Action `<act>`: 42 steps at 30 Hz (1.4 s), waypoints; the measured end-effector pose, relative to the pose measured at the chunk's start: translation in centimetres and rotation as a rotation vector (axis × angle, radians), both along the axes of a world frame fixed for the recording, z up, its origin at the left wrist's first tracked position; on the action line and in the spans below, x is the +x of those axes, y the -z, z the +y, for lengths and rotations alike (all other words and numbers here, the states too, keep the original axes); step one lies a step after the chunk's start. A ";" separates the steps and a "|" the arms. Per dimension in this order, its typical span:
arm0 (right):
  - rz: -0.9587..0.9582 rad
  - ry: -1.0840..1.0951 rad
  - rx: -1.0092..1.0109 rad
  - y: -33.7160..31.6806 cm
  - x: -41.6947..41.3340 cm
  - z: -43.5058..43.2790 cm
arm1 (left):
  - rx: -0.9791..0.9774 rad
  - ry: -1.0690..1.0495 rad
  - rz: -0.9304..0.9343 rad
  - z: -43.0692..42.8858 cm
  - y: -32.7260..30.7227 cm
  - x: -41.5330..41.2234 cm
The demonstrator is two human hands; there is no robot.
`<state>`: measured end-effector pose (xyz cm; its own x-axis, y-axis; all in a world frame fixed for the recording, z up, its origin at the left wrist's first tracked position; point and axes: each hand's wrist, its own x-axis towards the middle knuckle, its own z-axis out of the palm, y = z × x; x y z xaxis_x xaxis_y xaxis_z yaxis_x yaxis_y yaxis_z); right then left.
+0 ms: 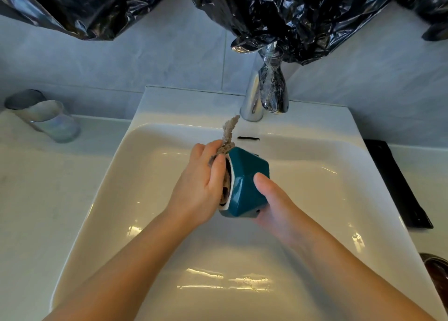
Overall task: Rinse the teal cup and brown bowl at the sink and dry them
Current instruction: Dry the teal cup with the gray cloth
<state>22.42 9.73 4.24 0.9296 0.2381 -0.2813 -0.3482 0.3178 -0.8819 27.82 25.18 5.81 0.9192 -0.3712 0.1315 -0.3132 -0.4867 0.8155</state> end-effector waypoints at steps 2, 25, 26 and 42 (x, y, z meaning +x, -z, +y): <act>-0.008 0.030 -0.098 0.2 0.1 0.1 | -0.010 0.100 0.055 0.0 0.1 -0.3; 0.088 0.164 0.025 1.3 0.6 -0.9 | 0.006 -0.078 -0.248 2.1 -0.2 1.3; 0.093 0.186 0.053 1.3 0.6 -1.1 | 0.080 -0.135 -0.317 2.7 -0.1 1.8; -0.026 0.168 -0.127 1.0 0.6 0.1 | -0.496 0.053 0.411 0.2 -0.8 -0.4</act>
<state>22.98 9.88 3.24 0.9606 0.0431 -0.2746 -0.2763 0.2553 -0.9265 27.45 25.39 6.57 0.9133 -0.4028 -0.0601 0.0598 -0.0133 0.9981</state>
